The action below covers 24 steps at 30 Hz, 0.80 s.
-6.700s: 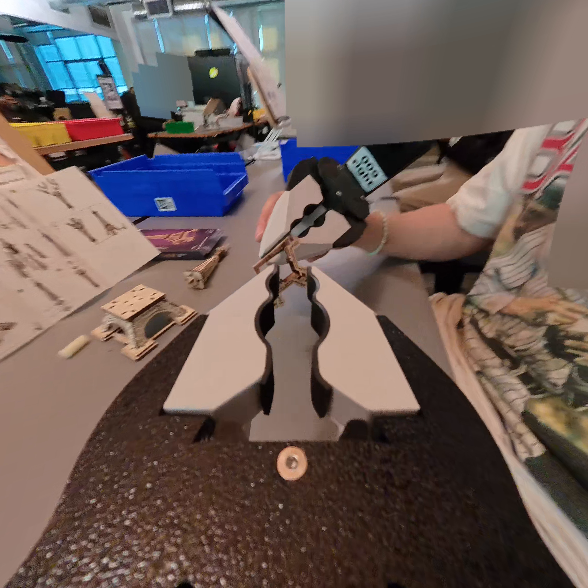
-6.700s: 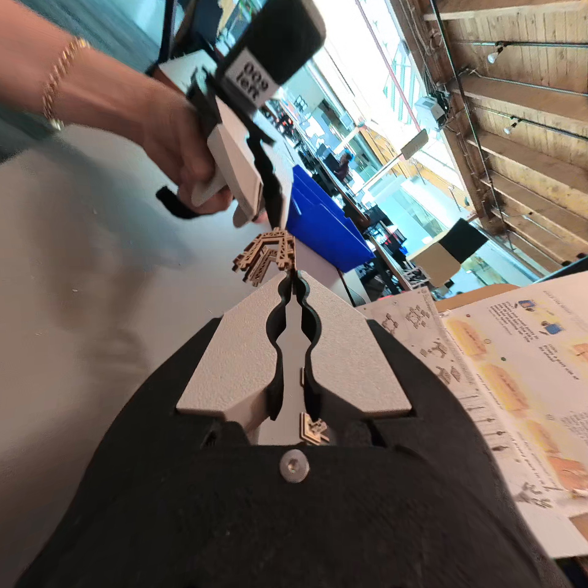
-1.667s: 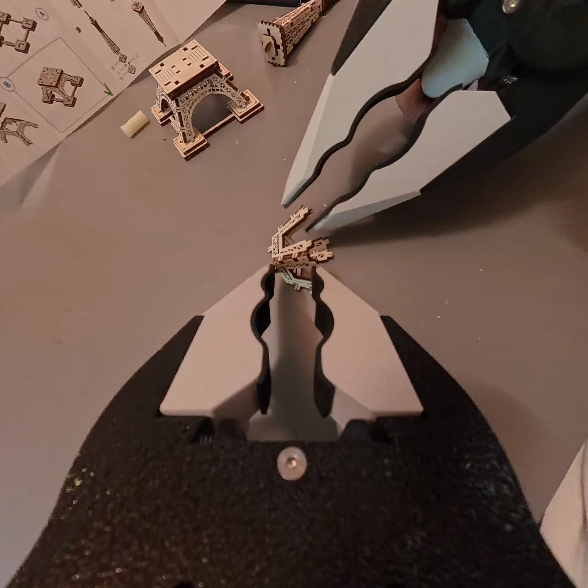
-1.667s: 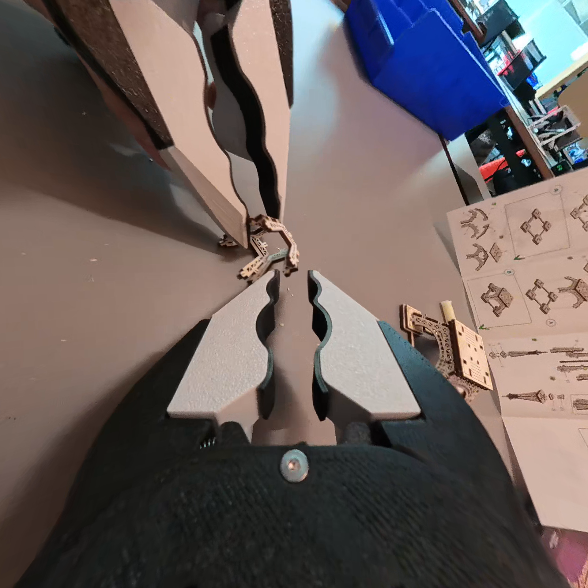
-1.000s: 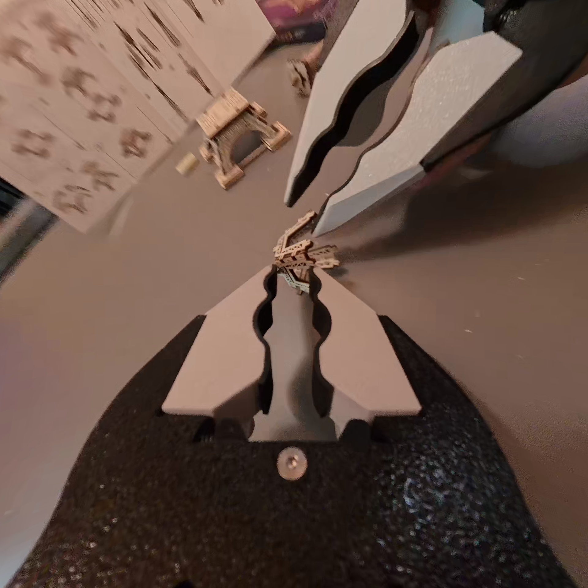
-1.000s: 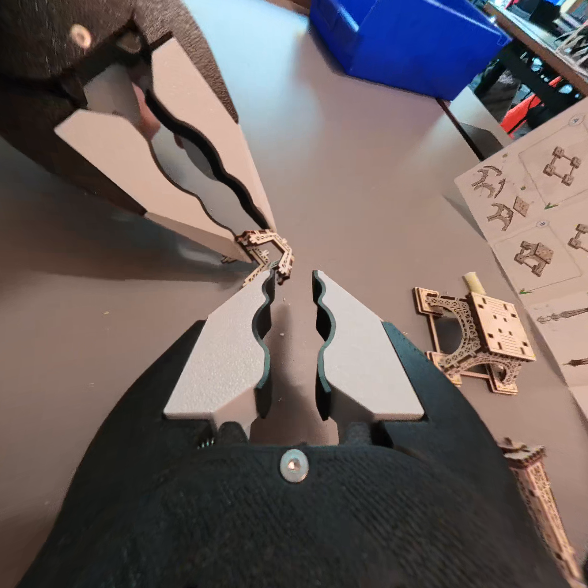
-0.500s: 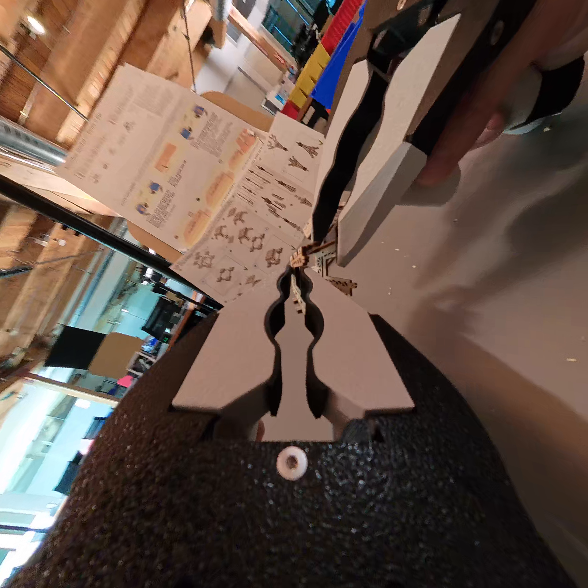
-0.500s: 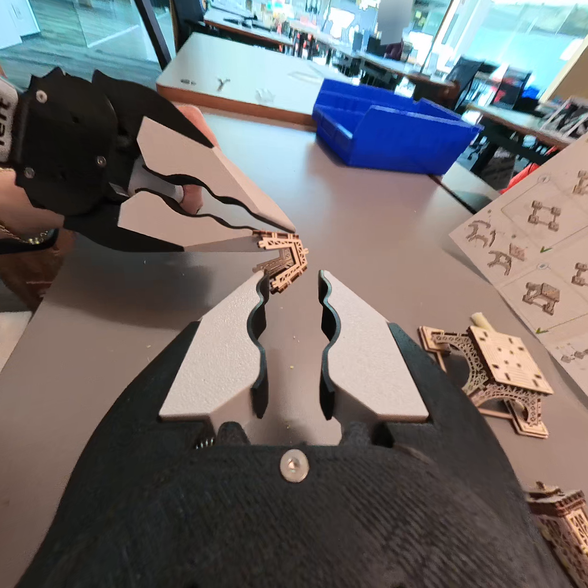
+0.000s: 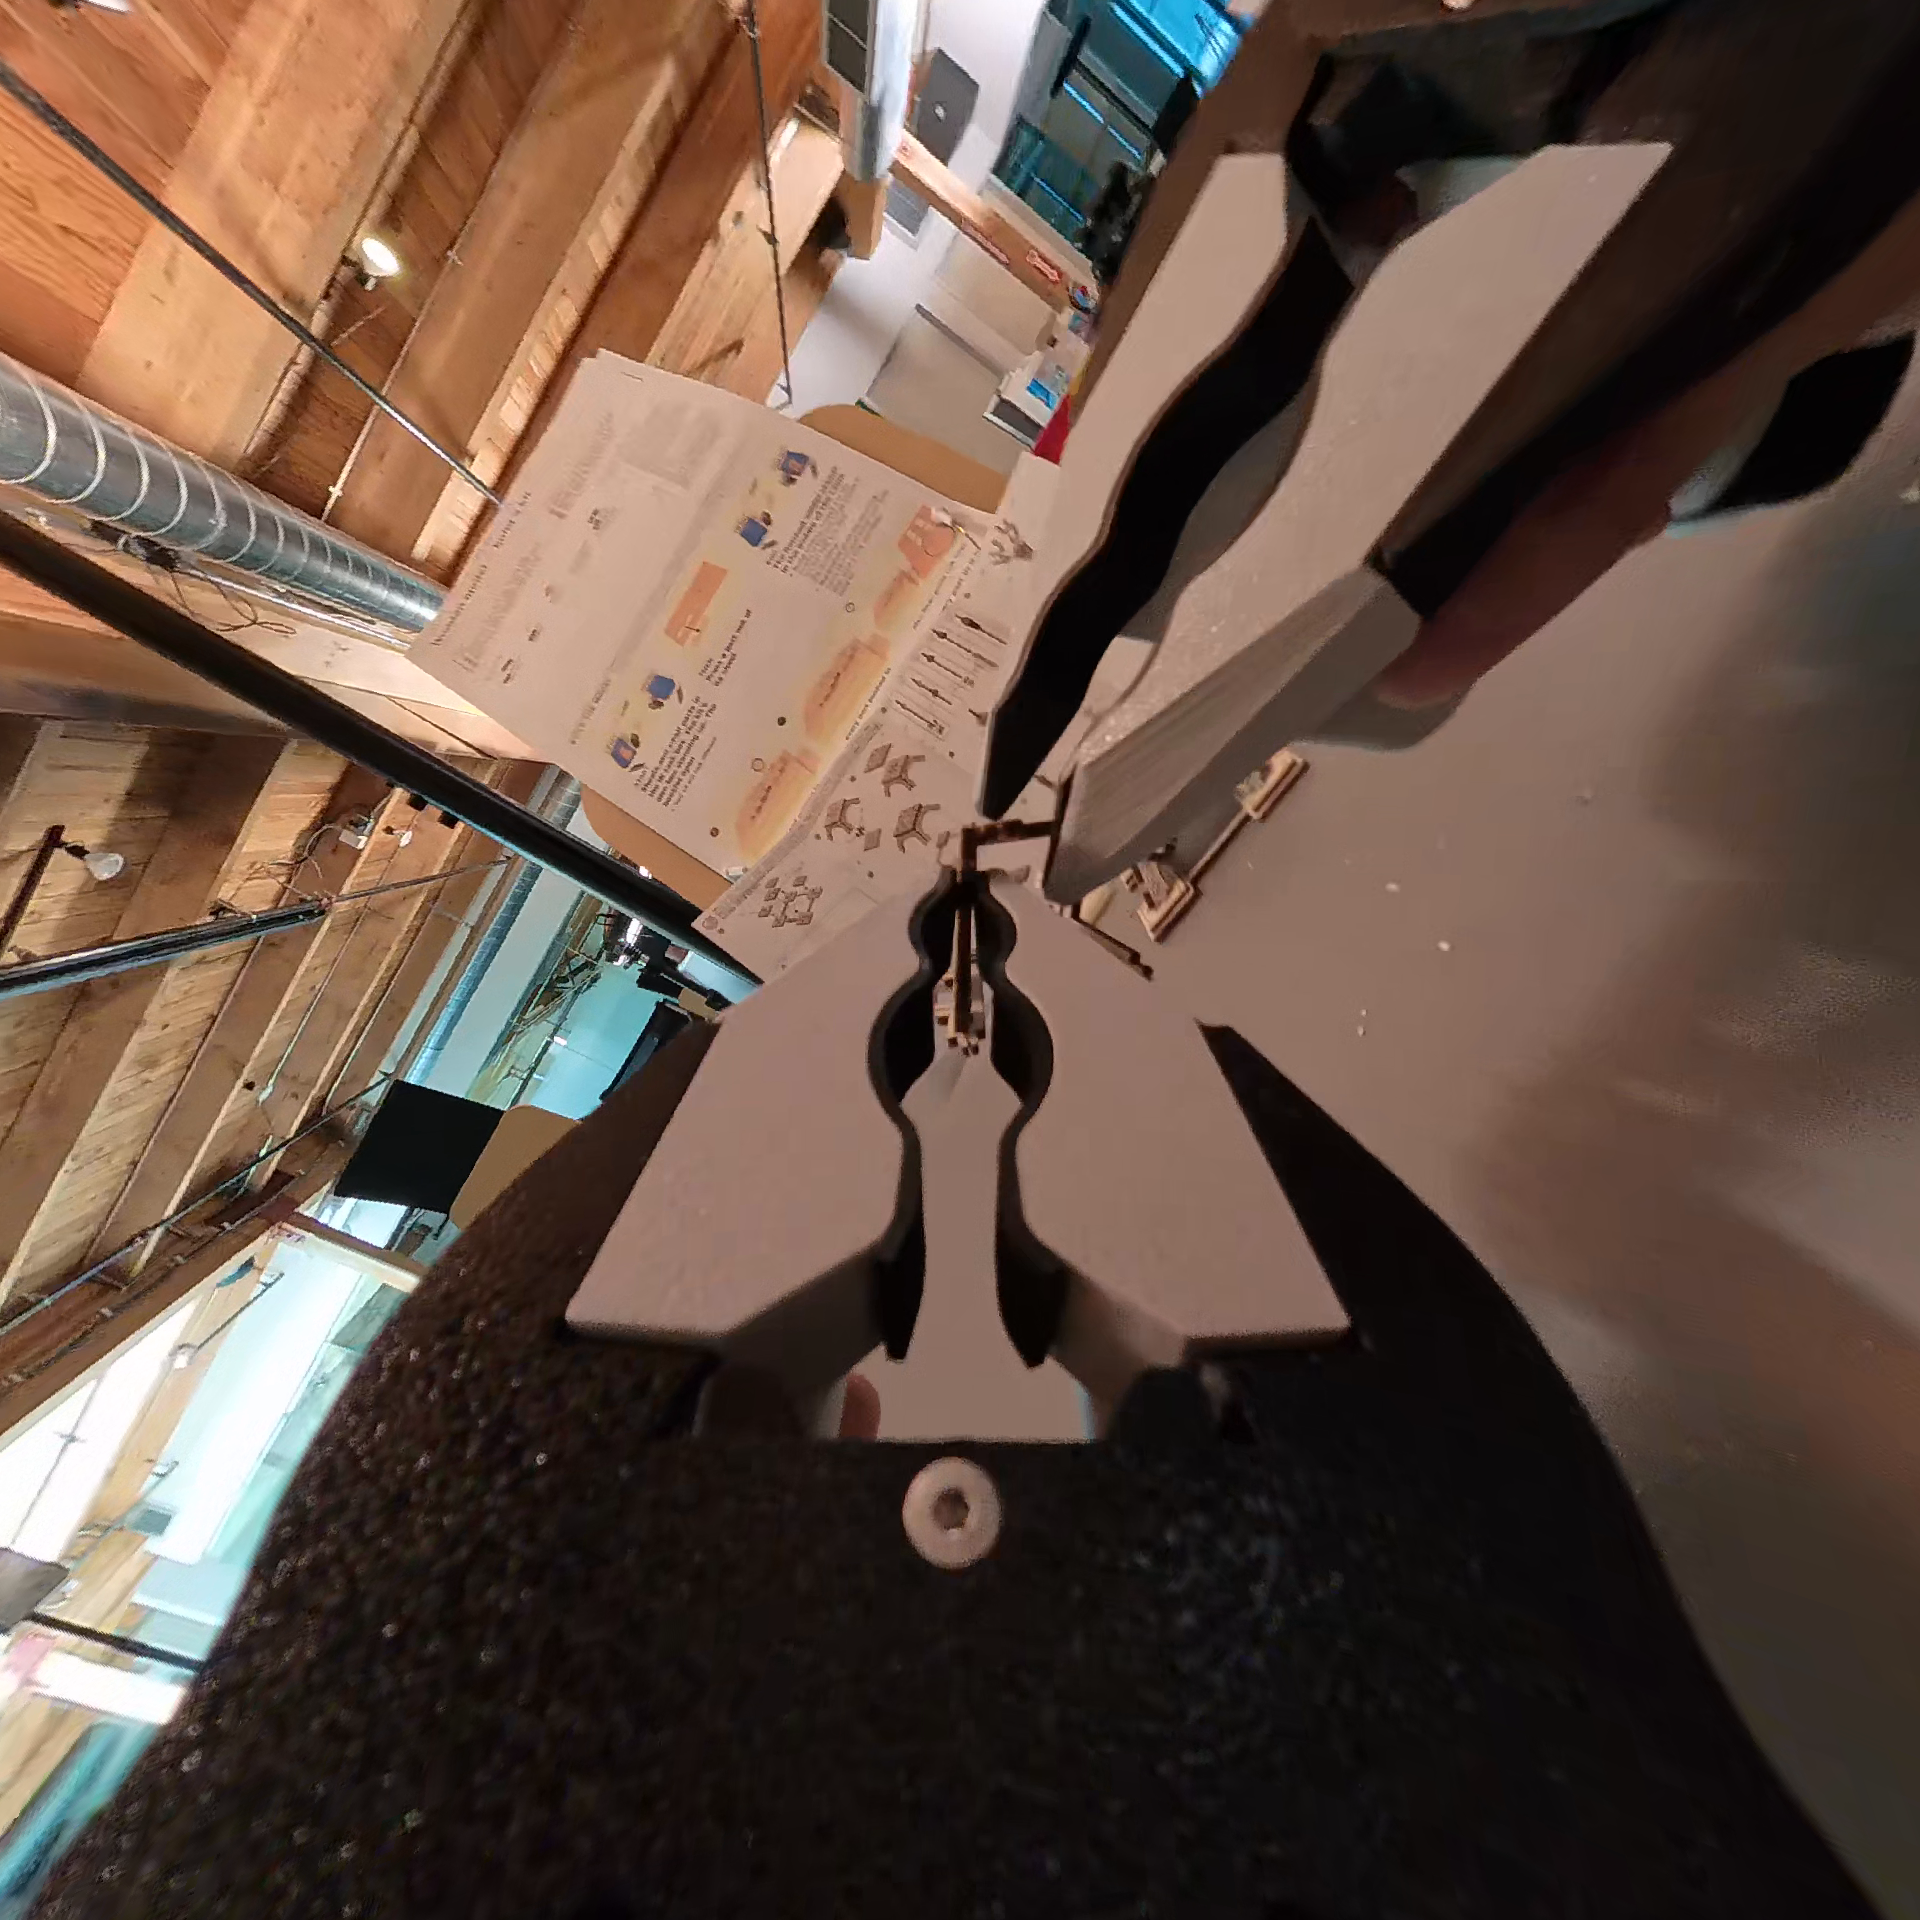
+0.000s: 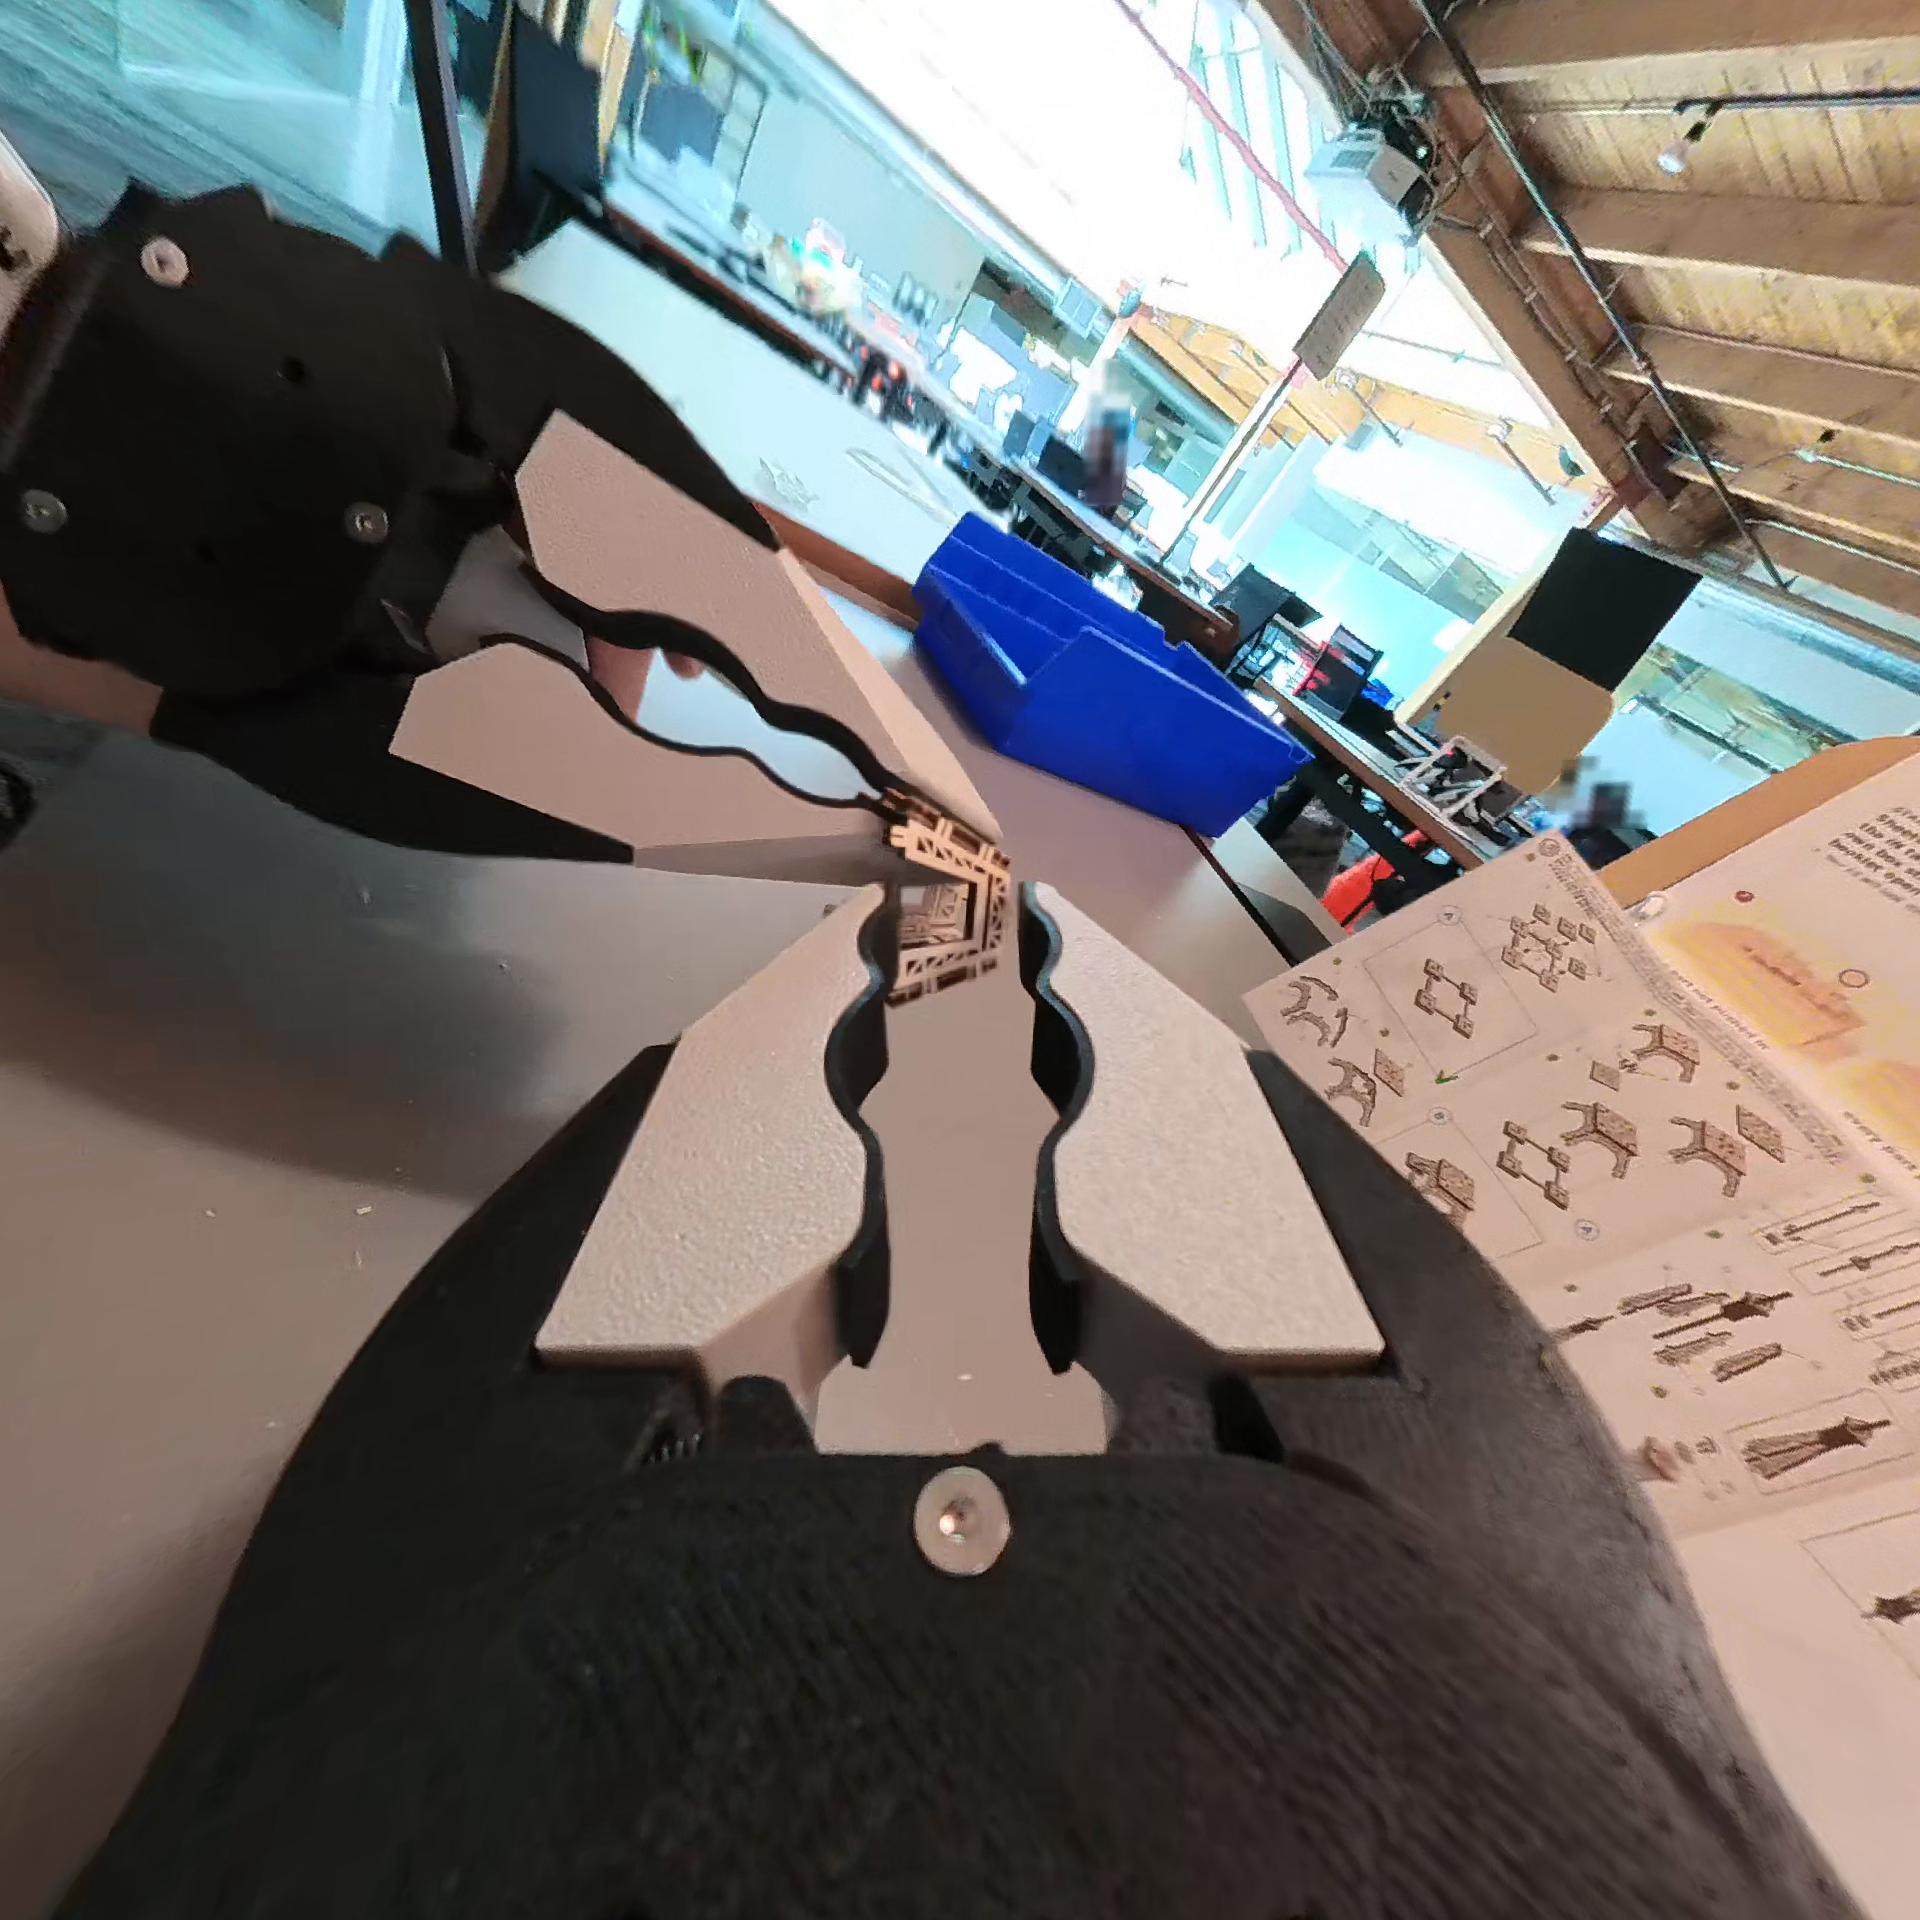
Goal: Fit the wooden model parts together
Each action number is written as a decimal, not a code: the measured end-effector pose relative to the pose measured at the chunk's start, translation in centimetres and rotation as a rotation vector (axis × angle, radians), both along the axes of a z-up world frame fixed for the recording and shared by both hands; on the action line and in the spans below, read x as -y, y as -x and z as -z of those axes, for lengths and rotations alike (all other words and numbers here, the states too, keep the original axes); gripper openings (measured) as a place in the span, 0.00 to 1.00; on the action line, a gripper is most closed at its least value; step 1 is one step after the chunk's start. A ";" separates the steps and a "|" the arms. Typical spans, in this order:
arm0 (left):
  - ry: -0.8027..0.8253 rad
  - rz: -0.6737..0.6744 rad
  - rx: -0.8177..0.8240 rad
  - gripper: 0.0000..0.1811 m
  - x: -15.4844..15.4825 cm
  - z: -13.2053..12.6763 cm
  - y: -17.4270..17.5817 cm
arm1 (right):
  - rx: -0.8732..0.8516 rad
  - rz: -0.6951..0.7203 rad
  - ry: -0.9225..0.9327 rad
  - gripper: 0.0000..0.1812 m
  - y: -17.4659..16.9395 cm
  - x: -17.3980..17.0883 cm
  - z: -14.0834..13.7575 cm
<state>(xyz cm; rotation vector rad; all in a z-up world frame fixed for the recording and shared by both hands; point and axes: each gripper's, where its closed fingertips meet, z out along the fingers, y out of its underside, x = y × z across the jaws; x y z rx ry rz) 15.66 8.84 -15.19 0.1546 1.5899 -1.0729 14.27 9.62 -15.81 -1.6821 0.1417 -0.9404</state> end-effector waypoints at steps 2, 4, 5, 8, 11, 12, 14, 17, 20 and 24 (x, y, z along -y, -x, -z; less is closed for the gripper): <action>0.059 0.020 -0.023 0.00 -0.1 -0.6 0.0 | -0.032 -0.023 -0.086 0.16 0.1 0.3 -0.9; 0.126 0.033 -0.032 0.00 -0.6 -1.4 0.0 | -0.119 -0.084 -0.185 0.20 0.3 0.4 -1.4; 0.152 0.057 -0.019 0.00 -0.6 -1.9 0.2 | -0.176 -0.120 -0.242 0.21 0.5 0.4 -1.7; 0.180 0.129 0.073 0.00 -0.5 -3.1 1.4 | -0.395 -0.278 -0.406 0.28 1.3 0.1 -2.1; 0.195 0.215 0.162 0.00 0.0 -4.0 3.1 | -0.646 -0.499 -0.589 0.31 2.7 -0.2 -3.0; 0.204 0.232 0.178 0.00 0.0 -4.2 3.5 | -0.701 -0.559 -0.643 0.31 3.0 -0.1 -3.4; 0.233 0.265 0.193 0.00 0.0 -4.7 4.1 | -0.769 -0.649 -0.703 0.31 3.5 0.3 -4.0; 0.267 0.335 0.205 0.00 0.0 -5.3 5.2 | -0.864 -0.739 -0.753 0.31 4.1 0.5 -4.3; 0.274 0.378 0.238 0.00 0.4 -5.6 6.1 | -0.946 -0.820 -0.765 0.27 5.1 0.0 -4.2; 0.261 0.407 0.255 0.01 0.9 -5.7 6.7 | -0.976 -0.850 -0.728 0.24 5.8 -0.7 -3.7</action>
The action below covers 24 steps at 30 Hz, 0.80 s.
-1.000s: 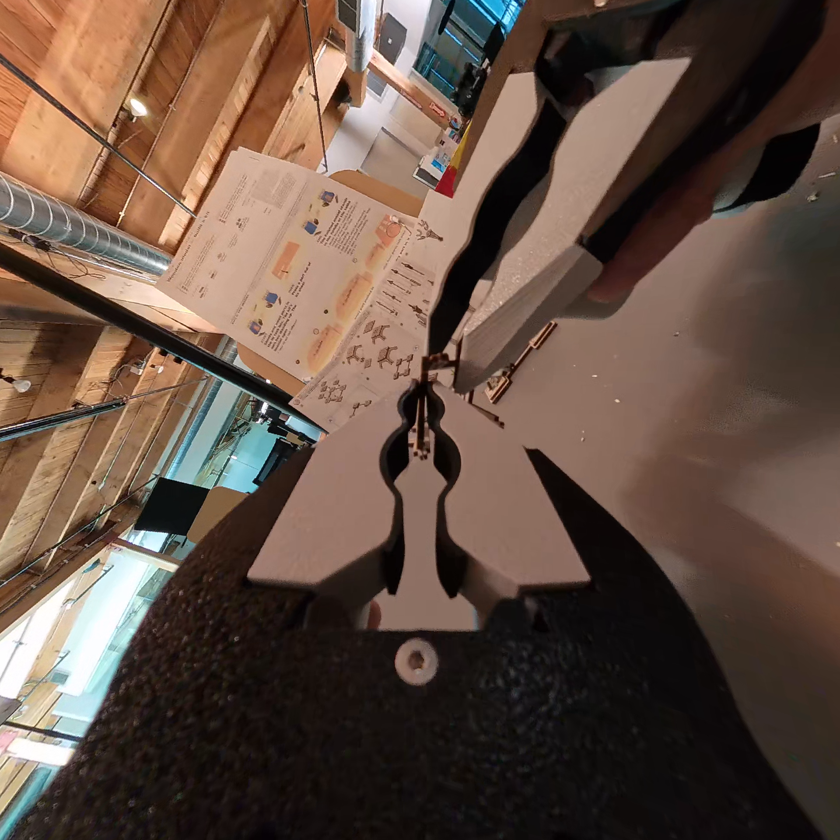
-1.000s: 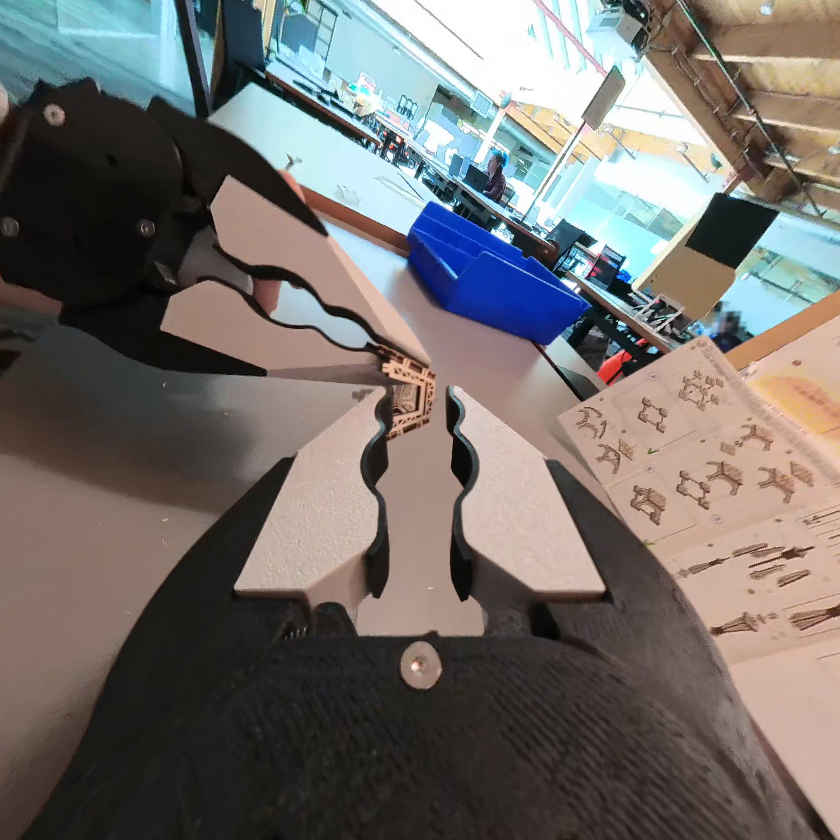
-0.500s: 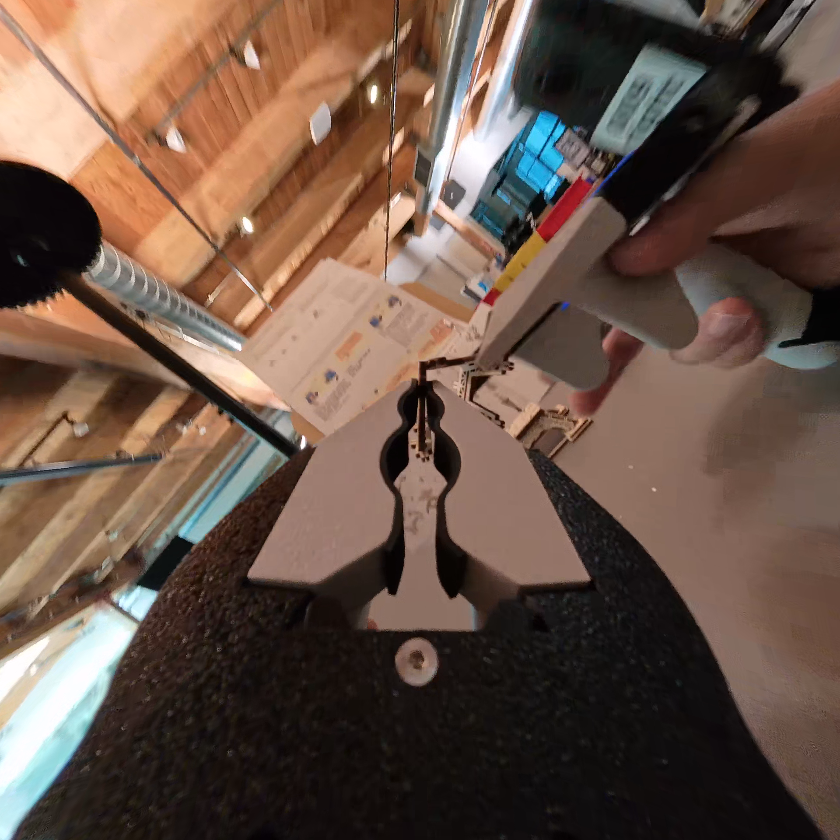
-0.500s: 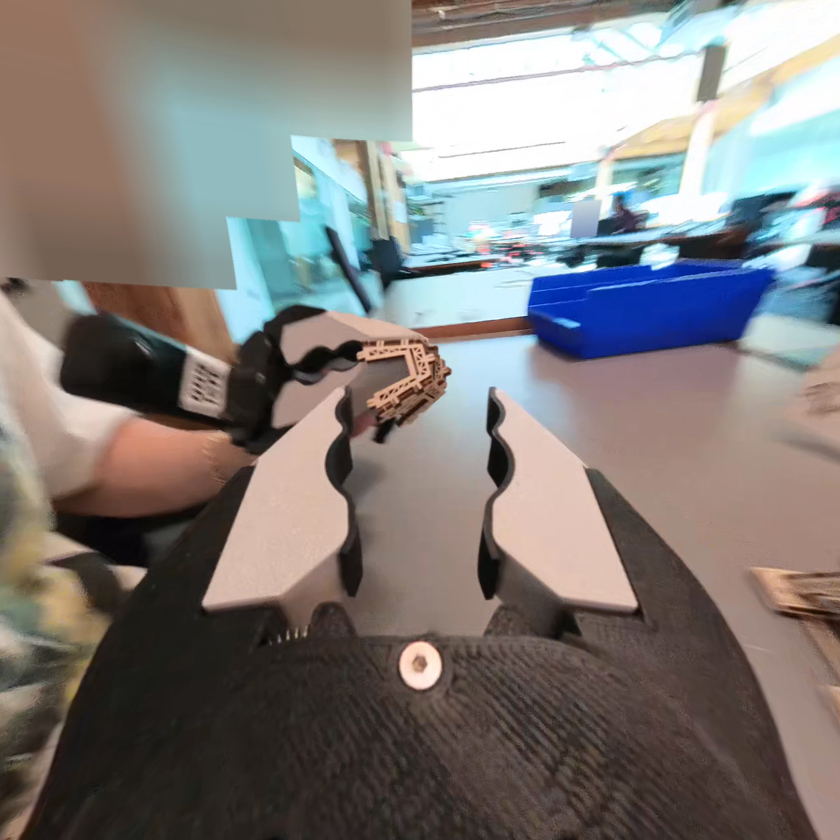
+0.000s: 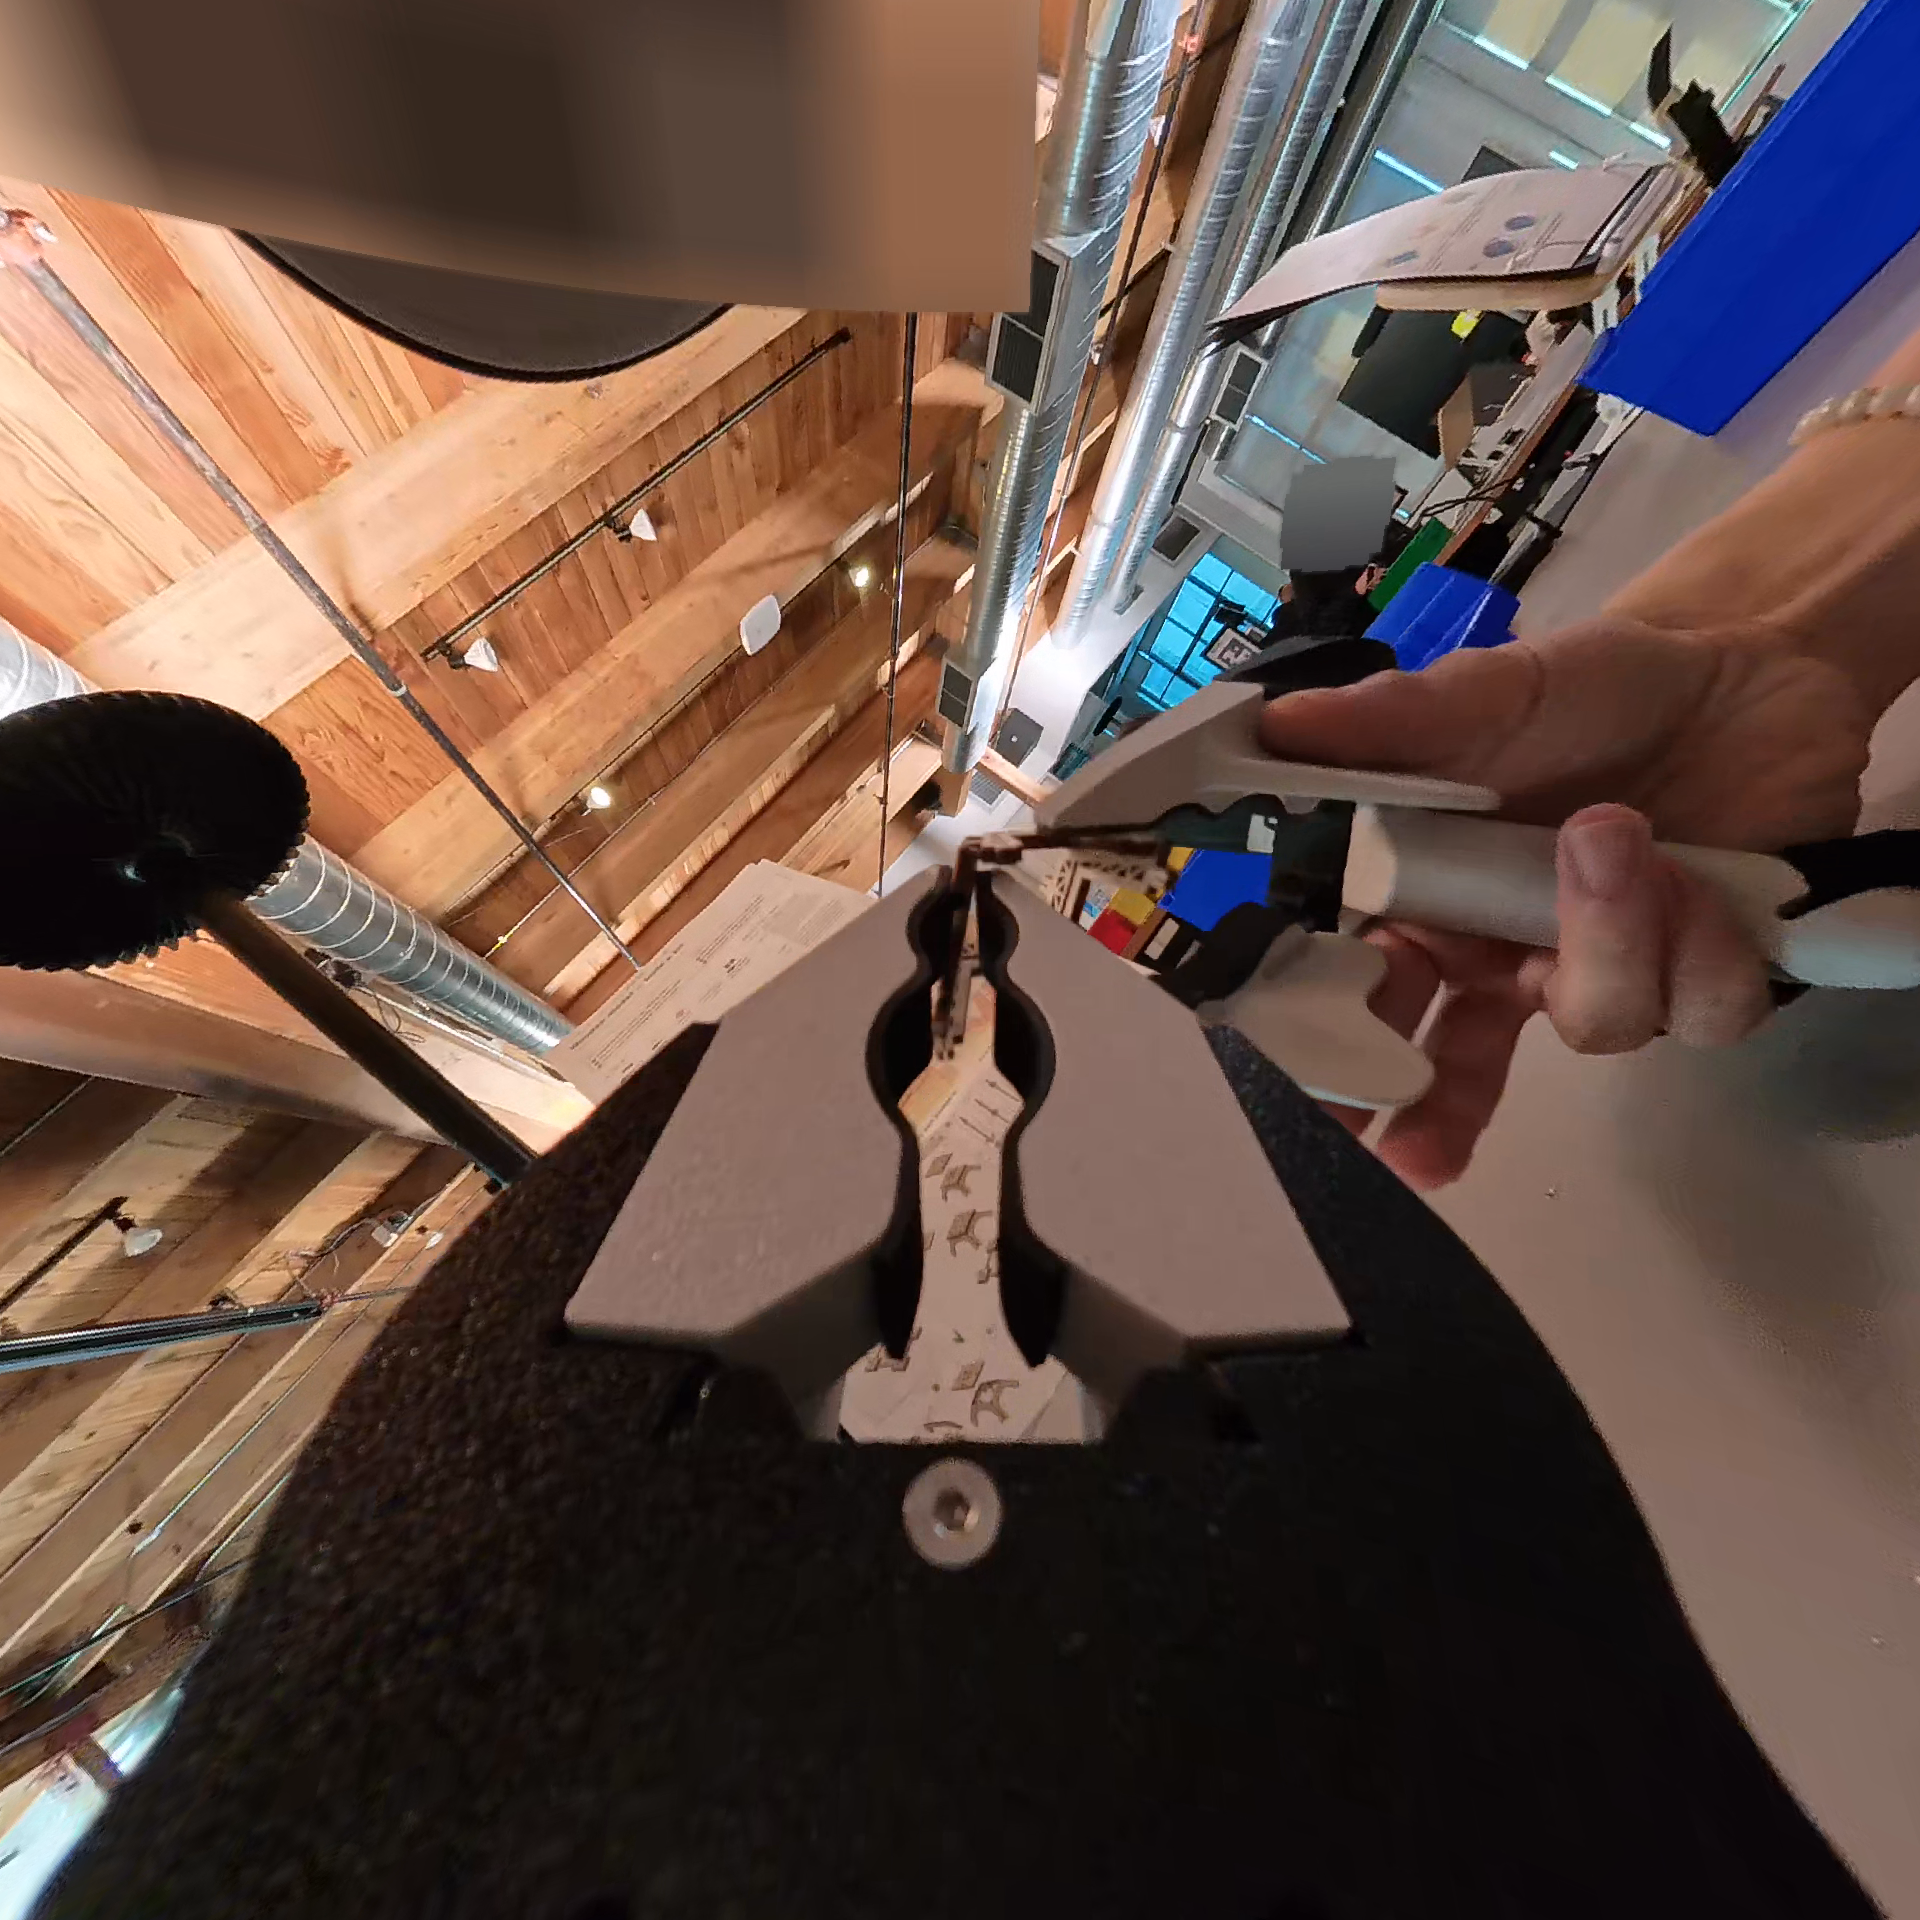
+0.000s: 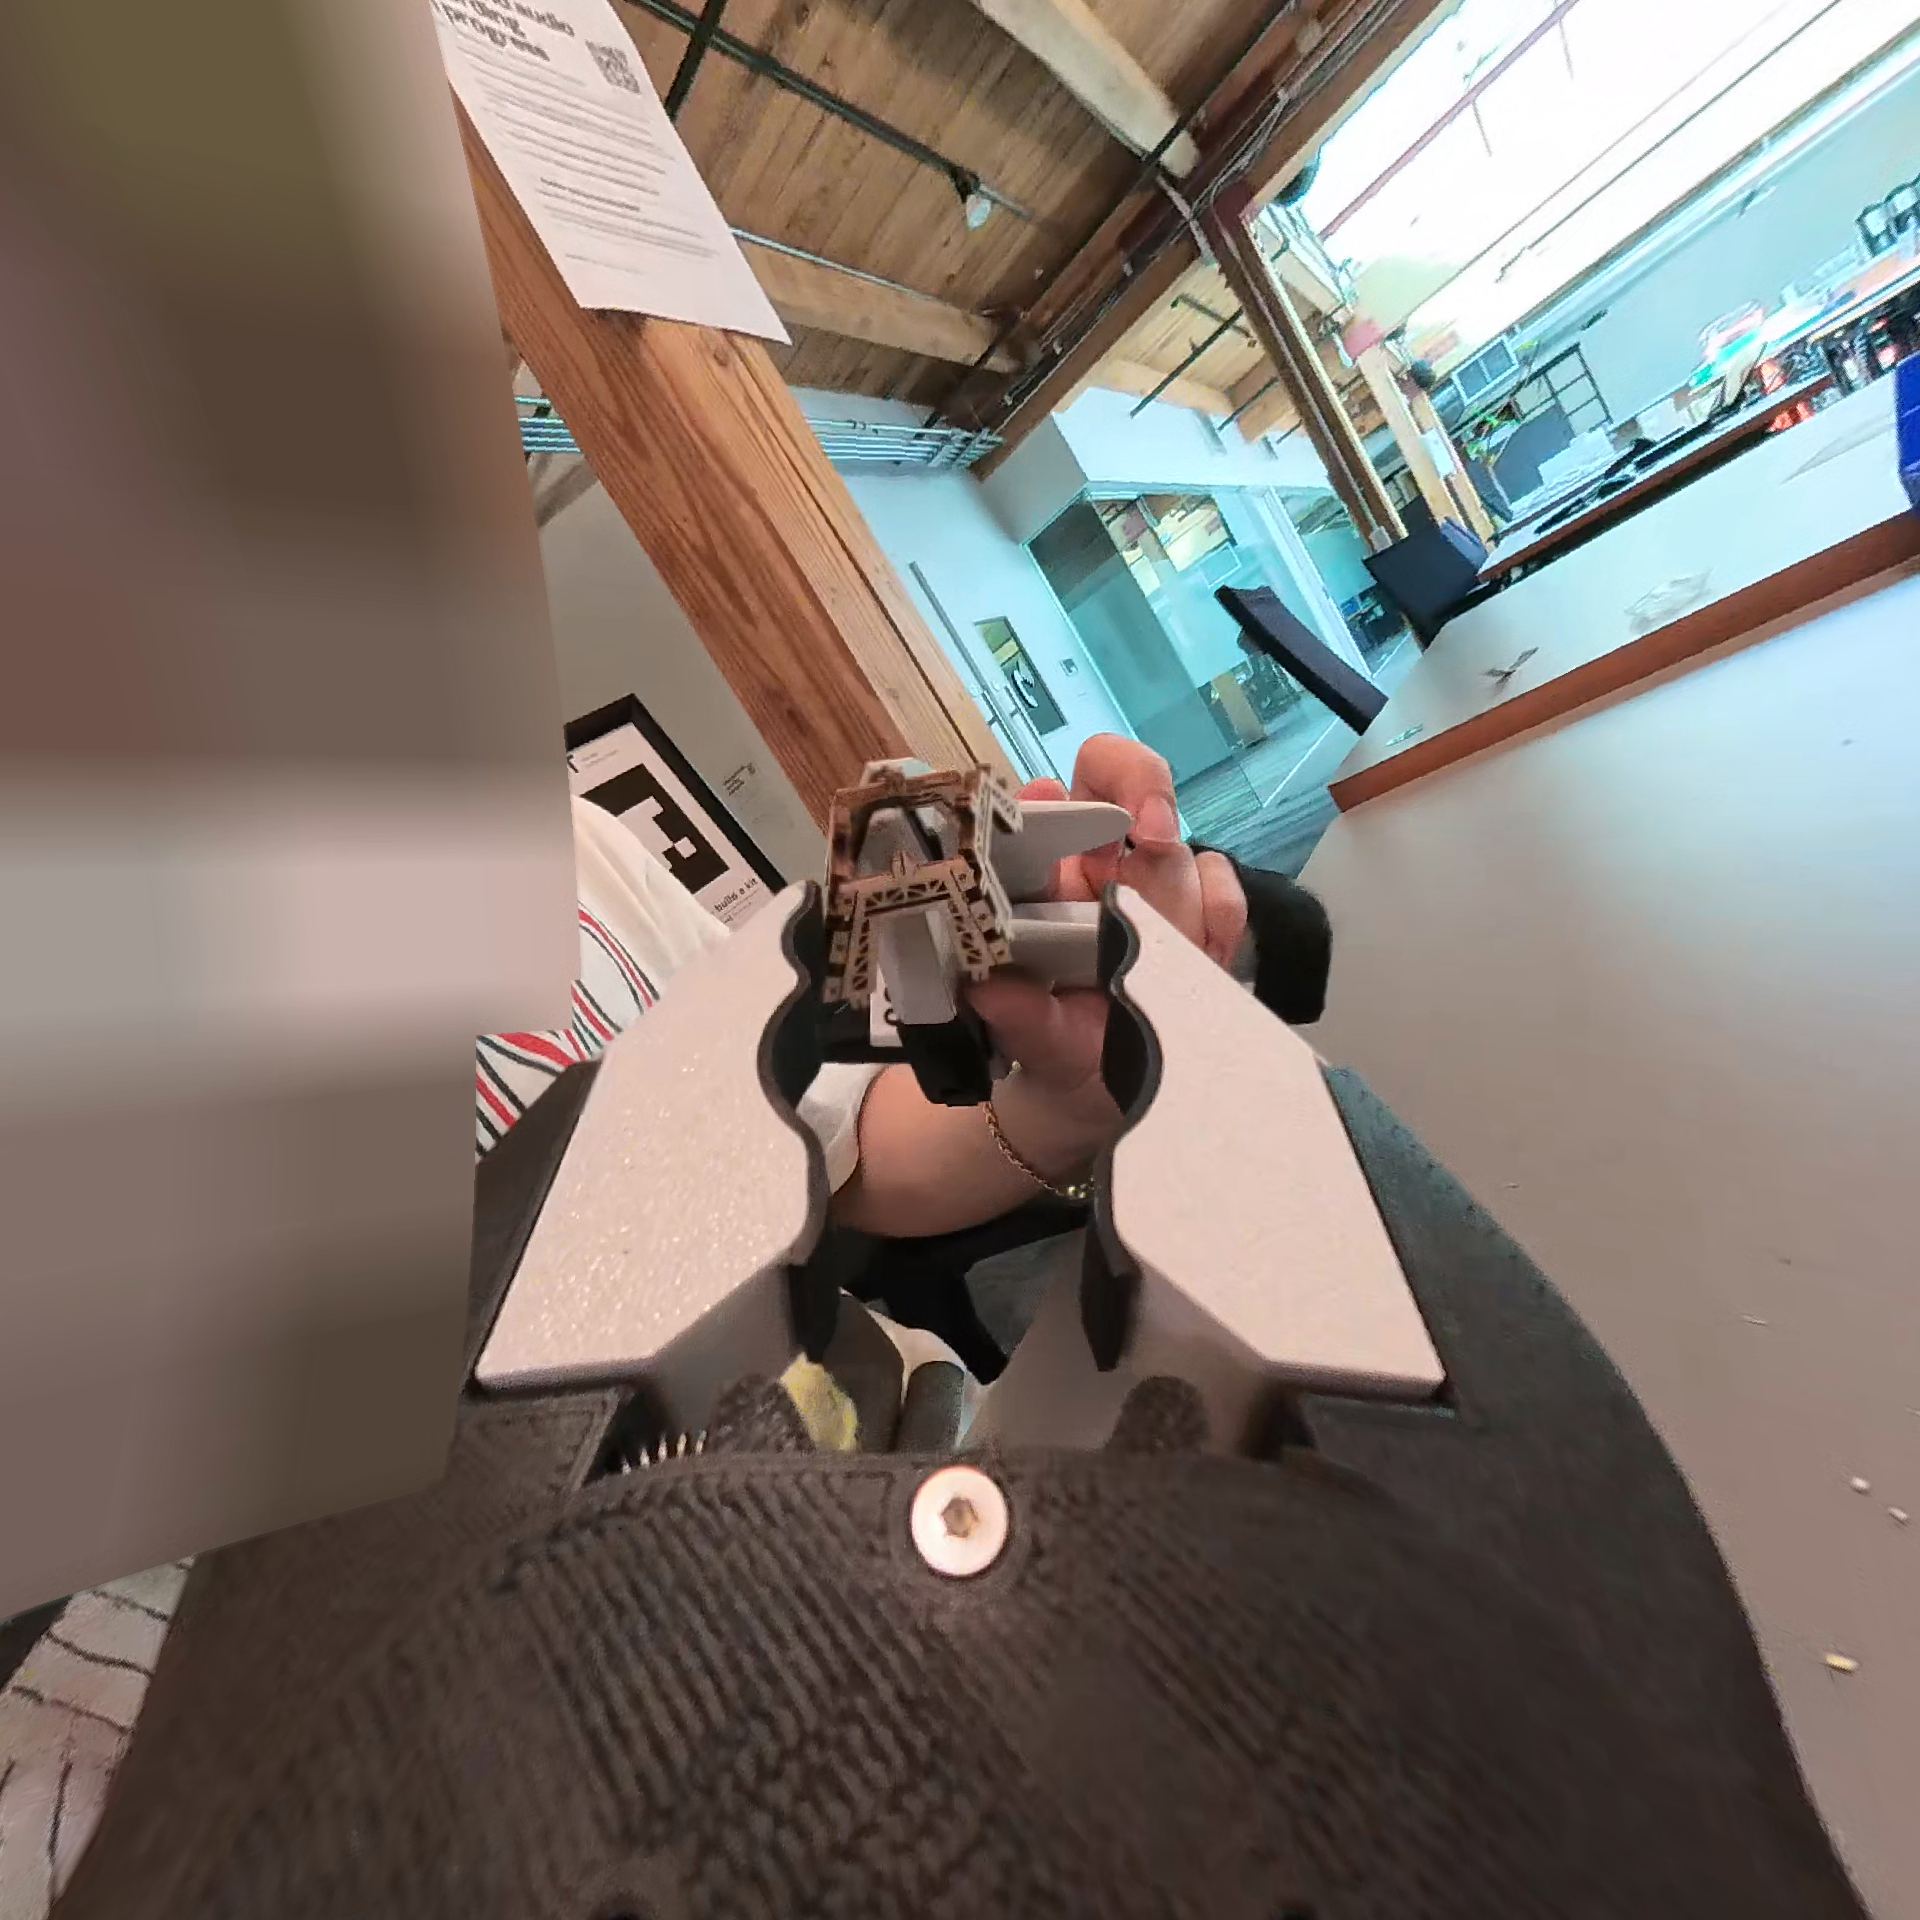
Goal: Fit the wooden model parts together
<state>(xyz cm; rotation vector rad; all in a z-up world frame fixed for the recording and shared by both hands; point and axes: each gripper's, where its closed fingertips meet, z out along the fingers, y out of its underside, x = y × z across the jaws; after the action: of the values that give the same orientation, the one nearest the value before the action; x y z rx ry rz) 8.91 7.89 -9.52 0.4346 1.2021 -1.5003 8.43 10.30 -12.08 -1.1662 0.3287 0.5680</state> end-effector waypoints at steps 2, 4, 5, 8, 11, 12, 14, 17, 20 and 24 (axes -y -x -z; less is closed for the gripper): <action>-0.001 0.004 -0.012 0.01 0.0 0.0 -0.1 | 0.044 0.001 -0.011 0.18 0.4 0.1 -0.2; -0.002 0.003 -0.025 0.01 0.0 0.1 -0.2 | 0.077 0.037 -0.001 0.18 0.2 0.1 -0.1; -0.007 0.008 -0.040 0.02 0.1 0.2 -0.3 | 0.097 0.051 0.008 0.18 0.1 0.2 -0.1; -0.014 0.008 -0.098 0.18 0.0 0.5 -1.0 | 0.160 0.147 0.033 0.18 -0.8 0.6 -0.1; -0.042 -0.043 -0.155 0.25 -0.3 1.3 -2.5 | 0.246 0.345 0.071 0.18 -3.0 1.8 -0.2; -0.081 -0.047 -0.193 0.27 -0.2 2.0 -2.9 | 0.299 0.438 0.104 0.18 -3.9 2.3 -0.2; -0.136 -0.040 -0.314 0.29 -0.4 3.2 -3.8 | 0.449 0.630 0.200 0.18 -5.4 3.4 0.0; -0.135 0.059 -0.619 0.28 -0.5 3.8 -4.5 | 0.708 0.866 0.369 0.18 -6.6 4.8 0.0; 0.002 0.099 -0.943 0.23 -0.7 2.4 -6.0 | 0.937 1.004 0.523 0.18 -6.9 5.0 0.1; -0.003 0.215 -1.177 0.26 1.0 2.0 -5.5 | 1.145 1.083 0.677 0.18 -7.1 4.5 0.8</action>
<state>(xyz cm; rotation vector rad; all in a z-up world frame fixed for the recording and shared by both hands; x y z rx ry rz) 14.42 6.94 -11.48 -0.4332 2.0817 -2.0013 15.49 5.85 -12.89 -1.5308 0.0955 -1.2303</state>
